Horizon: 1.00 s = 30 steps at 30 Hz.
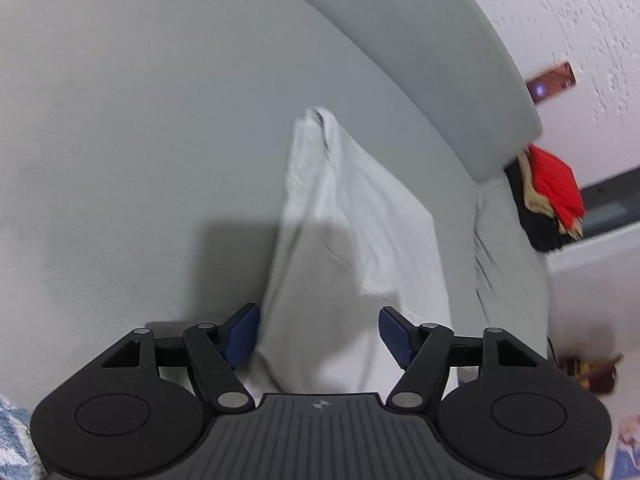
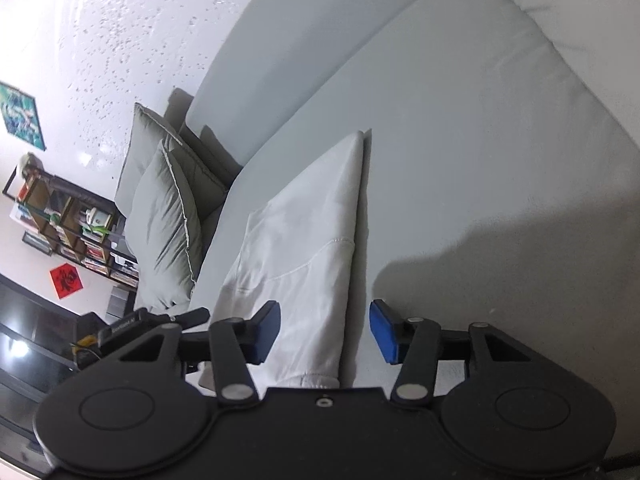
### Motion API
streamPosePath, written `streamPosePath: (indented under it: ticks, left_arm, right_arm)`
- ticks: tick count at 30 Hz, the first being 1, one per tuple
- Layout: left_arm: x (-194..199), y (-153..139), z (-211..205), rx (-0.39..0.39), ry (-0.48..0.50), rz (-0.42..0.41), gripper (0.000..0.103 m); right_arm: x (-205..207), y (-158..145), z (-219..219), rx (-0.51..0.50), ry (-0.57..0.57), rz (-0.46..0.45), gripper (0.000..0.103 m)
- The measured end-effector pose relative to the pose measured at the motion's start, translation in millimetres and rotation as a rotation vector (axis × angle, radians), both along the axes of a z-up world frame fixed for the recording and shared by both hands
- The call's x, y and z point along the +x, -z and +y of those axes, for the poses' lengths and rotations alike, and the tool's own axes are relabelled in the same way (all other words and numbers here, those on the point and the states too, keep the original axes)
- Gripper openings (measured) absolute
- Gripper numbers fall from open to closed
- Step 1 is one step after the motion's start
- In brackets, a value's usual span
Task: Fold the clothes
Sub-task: 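Grasp the folded sweatshirt edge with the left gripper and lift it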
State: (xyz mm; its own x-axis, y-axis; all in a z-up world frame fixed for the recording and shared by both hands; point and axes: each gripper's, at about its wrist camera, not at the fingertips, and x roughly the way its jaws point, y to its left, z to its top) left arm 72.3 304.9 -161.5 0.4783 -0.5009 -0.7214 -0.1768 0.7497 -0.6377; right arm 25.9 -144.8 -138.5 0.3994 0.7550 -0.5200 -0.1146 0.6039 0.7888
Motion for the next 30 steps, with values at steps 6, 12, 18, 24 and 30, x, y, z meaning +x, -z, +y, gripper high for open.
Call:
streamPosePath:
  ticks: [6,12,18,24,30]
  left_arm:
    - [24,6,-8,0.003,0.045,-0.006,0.064]
    - [50,13,-8,-0.032,0.041,-0.012,0.064]
    - [78,20,-10,-0.073,0.036,-0.014,0.063]
    - [87,13,-34,0.079,0.082,-0.045,0.021]
    - [61,-20,-72,0.348,0.089,-0.186,0.007]
  right_arm:
    - [39,9,14,-0.014,0.037,0.073,0.044]
    - [79,21,31,0.009,0.074,0.133,0.044]
    - [106,35,44,0.062,0.078,0.141,0.043]
    - [114,46,53,0.017,0.127,0.092,0.005]
    - [91,3,70,-0.108,0.14,-0.073,0.004]
